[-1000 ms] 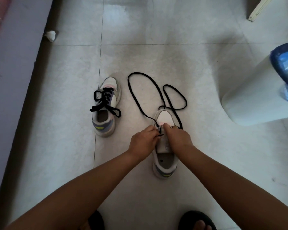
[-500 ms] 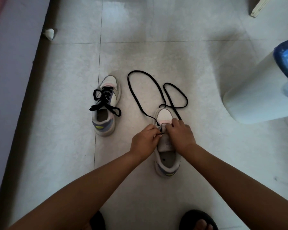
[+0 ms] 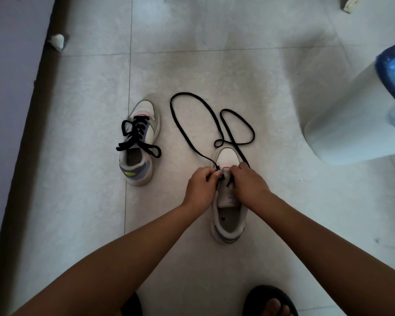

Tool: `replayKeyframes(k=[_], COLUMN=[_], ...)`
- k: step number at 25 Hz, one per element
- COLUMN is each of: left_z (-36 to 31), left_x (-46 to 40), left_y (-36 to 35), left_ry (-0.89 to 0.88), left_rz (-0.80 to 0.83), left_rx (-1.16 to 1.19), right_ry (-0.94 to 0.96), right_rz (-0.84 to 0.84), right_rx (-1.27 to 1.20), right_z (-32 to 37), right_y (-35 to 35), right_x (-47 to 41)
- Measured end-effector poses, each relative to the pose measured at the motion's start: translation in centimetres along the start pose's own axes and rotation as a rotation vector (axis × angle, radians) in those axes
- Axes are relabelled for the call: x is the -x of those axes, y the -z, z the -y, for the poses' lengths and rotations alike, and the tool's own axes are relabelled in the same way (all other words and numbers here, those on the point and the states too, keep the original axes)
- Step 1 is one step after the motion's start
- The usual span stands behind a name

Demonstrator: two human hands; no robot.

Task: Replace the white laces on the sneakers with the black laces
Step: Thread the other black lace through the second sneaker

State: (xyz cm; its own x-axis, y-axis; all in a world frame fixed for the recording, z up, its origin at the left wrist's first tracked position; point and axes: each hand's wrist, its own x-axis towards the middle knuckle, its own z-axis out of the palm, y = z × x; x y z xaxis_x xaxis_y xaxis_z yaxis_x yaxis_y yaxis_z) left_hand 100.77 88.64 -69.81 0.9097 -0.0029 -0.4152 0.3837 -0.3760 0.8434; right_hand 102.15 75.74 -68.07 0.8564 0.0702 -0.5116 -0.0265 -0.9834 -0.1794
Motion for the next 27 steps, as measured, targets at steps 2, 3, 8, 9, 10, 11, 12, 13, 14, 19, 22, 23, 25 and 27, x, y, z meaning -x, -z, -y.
replayKeyframes(k=[2, 3, 8, 9, 10, 11, 12, 13, 14, 19, 22, 23, 25, 27], left_z=[-0.2, -0.3, -0.6, -0.7, -0.9, -1.1, -1.2, -1.3, -1.3, -1.1, -0.8, -0.7, -0.3, 0.0], left_x=[0.1, 0.1, -0.2, -0.2, -0.1, 0.0, 0.1, 0.1, 0.1, 0.4, 0.6, 0.7, 0.9, 1.1], left_y=[-0.4, -0.5, -0.4, -0.5, -0.6, -0.7, -0.9, -1.0, -1.0, -1.1, -1.2, -1.3, -1.5, -1.7], left_ry=[-0.026, -0.032, -0.01, 0.01, 0.036, 0.06, 0.073, 0.078, 0.083, 0.095, 0.102, 0.119, 0.171, 0.208], left_rz=[0.01, 0.011, 0.001, -0.001, -0.004, -0.01, -0.026, -0.046, -0.061, -0.081, -0.073, -0.072, -0.077, -0.079], left_rx=[-0.028, -0.028, -0.019, 0.024, 0.089, 0.15, 0.184, 0.194, 0.194, 0.193, 0.217, 0.225, 0.246, 0.263], right_ry=[-0.015, 0.003, 0.159, 0.215, 0.26, 0.269, 0.236, 0.181, 0.129, 0.071, 0.09, 0.087, 0.073, 0.038], right_rz=[0.009, -0.014, -0.184, -0.257, -0.32, -0.359, -0.366, -0.356, -0.342, -0.314, -0.296, -0.27, -0.224, -0.212], right_rx=[0.139, 0.196, 0.096, -0.03, -0.183, -0.36, -0.545, -0.713, -0.845, -1.082, -1.077, -1.059, -1.008, -0.994], right_z=[0.9, 1.2, -1.6, -2.3, -2.9, -3.1, -3.0, -2.8, -2.5, -2.2, -1.8, -1.6, -1.6, -1.5], right_y=[0.5, 0.5, -0.5, -0.7, -1.0, -1.3, -1.6, -1.8, -2.0, -1.7, -1.8, -1.9, -2.4, -2.8], right_x=[-0.4, -0.6, -1.0, -0.9, -0.5, 0.0, 0.5, 1.0, 1.2, 1.3, 1.3, 1.3, 1.2, 1.1])
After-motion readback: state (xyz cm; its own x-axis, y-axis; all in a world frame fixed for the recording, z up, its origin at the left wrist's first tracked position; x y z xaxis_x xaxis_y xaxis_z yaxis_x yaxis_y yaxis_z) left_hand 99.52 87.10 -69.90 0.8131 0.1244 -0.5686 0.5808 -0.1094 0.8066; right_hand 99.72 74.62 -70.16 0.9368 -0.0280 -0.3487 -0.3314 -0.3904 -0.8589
